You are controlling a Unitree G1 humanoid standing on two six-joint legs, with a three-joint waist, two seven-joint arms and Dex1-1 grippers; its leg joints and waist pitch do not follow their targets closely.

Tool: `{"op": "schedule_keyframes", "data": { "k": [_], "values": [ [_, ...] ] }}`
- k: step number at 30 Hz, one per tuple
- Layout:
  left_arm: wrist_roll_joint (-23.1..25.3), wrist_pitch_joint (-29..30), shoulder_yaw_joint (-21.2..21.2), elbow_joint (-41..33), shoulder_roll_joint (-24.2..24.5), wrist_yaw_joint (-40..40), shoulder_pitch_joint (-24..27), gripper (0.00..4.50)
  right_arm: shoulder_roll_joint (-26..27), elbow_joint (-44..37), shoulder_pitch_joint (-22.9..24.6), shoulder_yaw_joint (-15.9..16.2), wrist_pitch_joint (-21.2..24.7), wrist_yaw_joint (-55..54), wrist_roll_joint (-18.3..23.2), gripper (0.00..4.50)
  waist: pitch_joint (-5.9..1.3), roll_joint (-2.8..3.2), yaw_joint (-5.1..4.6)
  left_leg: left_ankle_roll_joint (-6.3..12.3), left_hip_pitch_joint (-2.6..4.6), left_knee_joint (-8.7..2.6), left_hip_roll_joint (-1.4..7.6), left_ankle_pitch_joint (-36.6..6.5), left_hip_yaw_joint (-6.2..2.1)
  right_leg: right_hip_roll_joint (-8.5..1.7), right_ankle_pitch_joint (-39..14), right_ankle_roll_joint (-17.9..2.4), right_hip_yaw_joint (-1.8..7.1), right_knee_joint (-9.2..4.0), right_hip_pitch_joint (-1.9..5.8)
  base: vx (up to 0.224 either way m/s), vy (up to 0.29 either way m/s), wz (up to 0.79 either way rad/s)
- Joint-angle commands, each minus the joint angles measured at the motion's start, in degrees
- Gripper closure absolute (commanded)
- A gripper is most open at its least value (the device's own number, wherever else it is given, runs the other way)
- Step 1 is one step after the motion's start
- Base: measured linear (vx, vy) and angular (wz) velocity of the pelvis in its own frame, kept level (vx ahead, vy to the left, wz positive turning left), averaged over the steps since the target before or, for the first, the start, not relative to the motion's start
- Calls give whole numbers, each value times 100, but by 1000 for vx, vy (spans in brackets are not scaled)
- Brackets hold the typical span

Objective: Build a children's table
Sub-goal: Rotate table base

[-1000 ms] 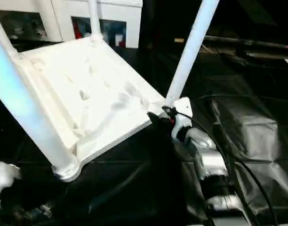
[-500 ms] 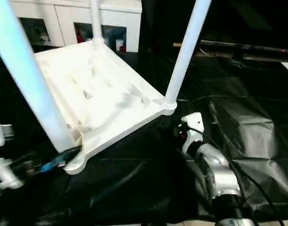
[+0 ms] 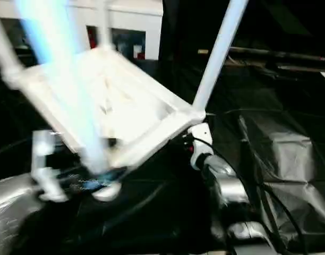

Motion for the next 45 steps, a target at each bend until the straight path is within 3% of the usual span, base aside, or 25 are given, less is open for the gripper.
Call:
{"op": "schedule_keyframes", "data": {
  "k": [1,5,7,9,10,16,17,22,26,29,32,34,38,41,43,45],
  "values": [
    [87,-30,-313,85,-107,55,-105,12,106,162,-97,144,-77,33,-37,119,-438,81,10,50,80,-384,248,-981,-86,-300,-745,-1357,245,-329,244,0,0,0],
    [379,-239,-588,570,-357,214,-481,12,234,360,-221,162,-194,82,-42,119,-443,55,-19,5,67,-386,253,-1158,-103,-317,-1156,-1252,237,-363,252,0,0,0],
    [550,-358,-781,929,-575,288,-816,12,303,515,-307,178,-296,136,-75,119,-443,92,-21,-63,87,-386,259,-1321,-114,-322,-1370,-1219,232,-385,237,0,0,0],
    [645,-443,-915,1153,-706,313,-1016,12,349,630,-368,167,-376,152,-110,119,-457,97,-39,-98,60,-395,260,-1362,-133,-331,-1441,-1182,218,-394,255,0,0,0],
    [645,-443,-915,1153,-706,313,-1016,12,349,630,-368,167,-376,152,-110,119,-460,90,-44,-105,79,-387,261,-1385,-124,-327,-1447,-1185,217,-397,238,0,0,0],
    [843,-736,-1322,1706,-1150,310,-1478,12,445,759,-436,164,-539,320,-102,119,-505,99,-46,2,69,-359,261,-1178,-117,-324,-989,-1355,212,-359,265,0,0,0],
    [906,-852,-1411,1898,-1325,325,-1614,12,472,784,-435,169,-577,359,-98,119,-525,137,-41,30,55,-353,262,-1071,-126,-335,-839,-1413,209,-333,290,0,0,0],
    [1060,-1066,-1546,2266,-1600,378,-1829,12,522,853,-455,151,-663,417,-72,119,-560,113,-42,236,40,-322,270,-817,-115,-340,-305,-1637,202,-287,330,0,0,0],
    [1250,-1302,-1534,2513,-1702,531,-1904,12,492,907,-476,139,-717,379,-111,119,-564,140,-37,303,58,-309,274,-850,-100,-338,-296,-1734,202,-303,323,0,0,0],
    [1497,-1543,-1457,2821,-1792,734,-2004,12,439,988,-521,35,-773,358,-94,119,-559,150,-35,232,73,-319,282,-1078,-110,-337,-649,-1682,196,-341,317,0,0,0],
    [1734,-1717,-1407,3046,-1783,1003,-2103,12,349,1025,-552,-26,-830,296,-101,119,-559,140,-34,197,71,-318,275,-1211,-114,-343,-928,-1571,195,-373,315,0,0,0],
    [1862,-1685,-1281,3261,-1697,1205,-2223,12,230,1036,-592,-104,-848,243,-89,119,-570,194,-19,189,72,-311,266,-1213,-115,-344,-1027,-1520,194,-380,309,0,0,0],
    [2014,-1810,-1240,3411,-1351,1029,-2253,12,19,990,-612,-214,-818,312,-43,119,-589,197,-10,212,58,-311,258,-1144,-124,-338,-1028,-1488,178,-372,308,0,0,0],
    [1989,-1883,-1285,3399,-791,353,-2134,12,-334,773,-519,-240,-707,751,7,119,-599,220,21,231,68,-306,255,-1104,-123,-339,-995,-1497,175,-365,305,0,0,0],
    [1940,-1879,-1350,3364,-510,-16,-2074,37,-530,592,-420,-172,-661,1097,5,119,-596,226,53,235,73,-312,257,-1100,-115,-322,-933,-1514,171,-355,301,0,0,0],
    [1982,-1956,-1465,3405,-156,-405,-2044,46,-800,324,-256,-100,-578,1582,42,119,-598,265,106,259,97,-315,250,-1157,-106,-308,-955,-1491,175,-367,292,0,0,0]
  ]
}}
